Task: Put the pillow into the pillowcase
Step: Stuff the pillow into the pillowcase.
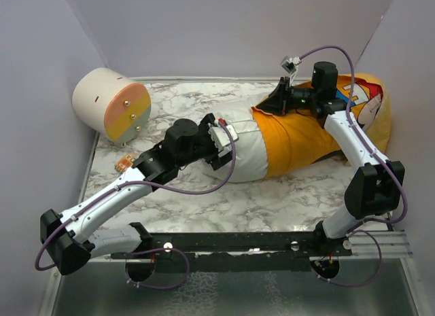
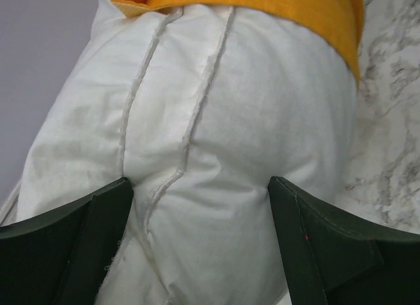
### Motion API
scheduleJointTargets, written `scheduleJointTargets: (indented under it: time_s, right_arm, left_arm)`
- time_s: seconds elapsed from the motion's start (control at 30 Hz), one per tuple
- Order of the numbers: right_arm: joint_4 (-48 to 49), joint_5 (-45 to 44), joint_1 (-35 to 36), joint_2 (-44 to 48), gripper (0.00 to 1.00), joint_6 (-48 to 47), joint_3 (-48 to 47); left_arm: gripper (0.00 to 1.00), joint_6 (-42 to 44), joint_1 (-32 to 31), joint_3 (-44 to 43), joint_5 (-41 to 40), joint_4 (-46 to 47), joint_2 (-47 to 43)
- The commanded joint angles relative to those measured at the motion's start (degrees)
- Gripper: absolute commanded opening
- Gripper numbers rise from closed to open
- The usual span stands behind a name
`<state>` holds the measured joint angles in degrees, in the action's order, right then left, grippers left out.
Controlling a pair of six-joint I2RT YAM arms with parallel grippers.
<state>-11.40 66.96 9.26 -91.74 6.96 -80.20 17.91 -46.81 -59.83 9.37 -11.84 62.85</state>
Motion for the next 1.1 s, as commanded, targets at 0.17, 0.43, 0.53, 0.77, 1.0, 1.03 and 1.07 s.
scheduleJointTargets:
  time_s: [0.17,0.43,0.53,0.77,1.0,1.03,1.07]
  right_arm:
    - [-7.57,1.13,0.59,-0.97,0.02,-4.56,-5.73]
    - [-21.76,-2.94,10.97,-5.03,0.01,-11.48,-30.05]
    - [-22.08,-3.68,13.18,-5.90,0.01,-11.70,-33.71]
    - [-22.62,-14.66,13.24,-5.81,0.16,-17.58,-18.77]
    - [-25.52,-12.19,13.12,0.20,0.63,-24.01,-14.65]
    - [-26.26,-11.37,12.89,1.93,0.70,-24.89,-14.97]
    - [-26.72,-10.35,12.31,3.51,0.76,-25.57,-15.08]
  left_arm:
    - [0.01,-0.10,-0.24,-4.06,-4.69,1.19,9.64]
    - [0.00,-19.42,-0.28,-14.63,23.71,6.64,17.53]
    - [0.00,-28.18,-0.28,-14.91,32.44,13.38,17.22]
    - [0.00,-39.44,7.77,-0.72,31.22,23.32,13.33]
    - [0.00,-50.41,16.33,13.66,32.75,34.40,11.83]
    - [0.00,-50.87,16.91,14.59,32.74,35.14,11.66]
    - [0.00,-51.36,17.32,15.44,32.66,35.80,11.56]
